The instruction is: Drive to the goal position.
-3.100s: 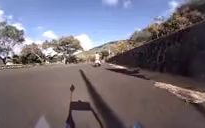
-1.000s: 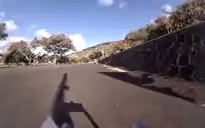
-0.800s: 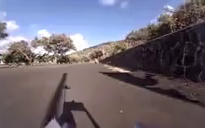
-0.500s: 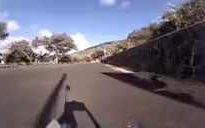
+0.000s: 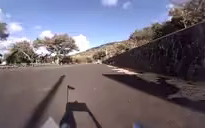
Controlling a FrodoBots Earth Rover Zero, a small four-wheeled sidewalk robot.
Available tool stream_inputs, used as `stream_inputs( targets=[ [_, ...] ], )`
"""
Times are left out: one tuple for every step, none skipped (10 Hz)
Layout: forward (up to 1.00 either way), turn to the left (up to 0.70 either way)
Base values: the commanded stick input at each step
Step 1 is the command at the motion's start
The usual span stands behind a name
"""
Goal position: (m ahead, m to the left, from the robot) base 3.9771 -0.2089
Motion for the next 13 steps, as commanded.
stream_inputs(
  targets=[
    [0.97,0.0],
    [0.97,0.0],
    [0.97,0.0],
    [0.97,0.0],
    [0.97,0.0],
    [0.97,0.0],
    [0.97,0.0],
    [0.97,0.0],
    [0.97,0.0],
    [0.97,0.0],
    [0.97,0.0],
    [0.97,0.0],
    [0.97,0.0]
  ],
)
